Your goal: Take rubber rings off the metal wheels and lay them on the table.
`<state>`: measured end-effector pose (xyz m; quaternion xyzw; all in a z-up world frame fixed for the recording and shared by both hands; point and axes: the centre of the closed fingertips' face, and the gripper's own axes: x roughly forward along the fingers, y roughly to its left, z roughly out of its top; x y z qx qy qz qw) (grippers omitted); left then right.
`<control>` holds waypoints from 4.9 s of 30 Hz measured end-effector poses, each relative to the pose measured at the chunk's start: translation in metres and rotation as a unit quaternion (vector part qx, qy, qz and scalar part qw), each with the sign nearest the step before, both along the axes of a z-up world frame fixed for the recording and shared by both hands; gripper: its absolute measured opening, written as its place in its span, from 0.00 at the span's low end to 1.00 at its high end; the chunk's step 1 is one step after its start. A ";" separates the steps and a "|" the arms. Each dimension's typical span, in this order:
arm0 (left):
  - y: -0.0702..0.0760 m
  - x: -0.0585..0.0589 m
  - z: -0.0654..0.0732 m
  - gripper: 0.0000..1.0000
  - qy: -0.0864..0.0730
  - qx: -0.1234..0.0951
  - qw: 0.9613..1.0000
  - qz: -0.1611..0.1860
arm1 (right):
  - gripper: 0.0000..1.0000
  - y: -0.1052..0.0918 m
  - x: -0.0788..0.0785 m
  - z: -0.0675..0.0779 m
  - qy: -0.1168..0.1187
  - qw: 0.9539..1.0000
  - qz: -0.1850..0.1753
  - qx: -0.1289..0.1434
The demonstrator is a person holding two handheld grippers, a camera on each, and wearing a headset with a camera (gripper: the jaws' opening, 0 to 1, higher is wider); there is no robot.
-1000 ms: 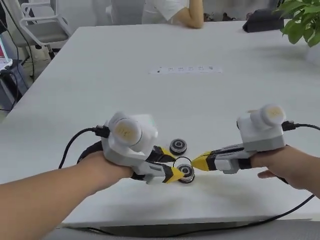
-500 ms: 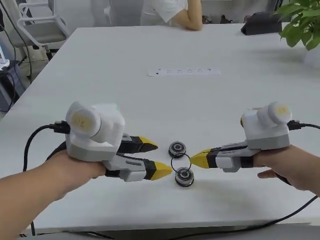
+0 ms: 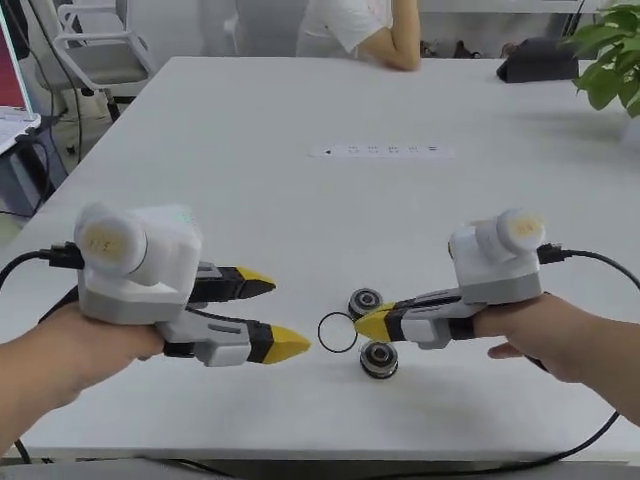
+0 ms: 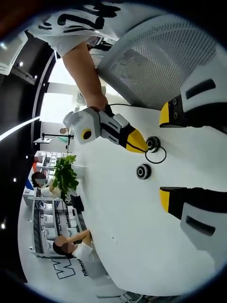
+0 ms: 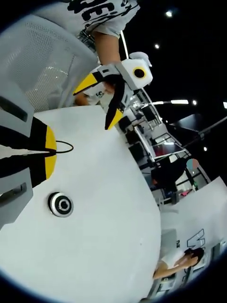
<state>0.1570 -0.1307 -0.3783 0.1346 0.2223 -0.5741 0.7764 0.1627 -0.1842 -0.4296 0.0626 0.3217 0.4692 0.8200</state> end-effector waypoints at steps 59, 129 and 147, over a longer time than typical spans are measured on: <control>-0.038 0.003 -0.016 0.46 0.024 0.019 0.999 -0.032 | 0.35 -0.050 -0.013 -0.003 -0.098 0.992 0.023 -0.072; -0.105 -0.010 -0.081 0.07 -0.024 0.081 0.992 -0.098 | 0.10 -0.055 -0.023 -0.051 -0.084 0.991 0.051 -0.094; -0.105 -0.010 -0.081 0.07 -0.049 0.083 0.991 -0.098 | 0.00 -0.058 -0.023 -0.052 -0.035 0.996 0.012 -0.083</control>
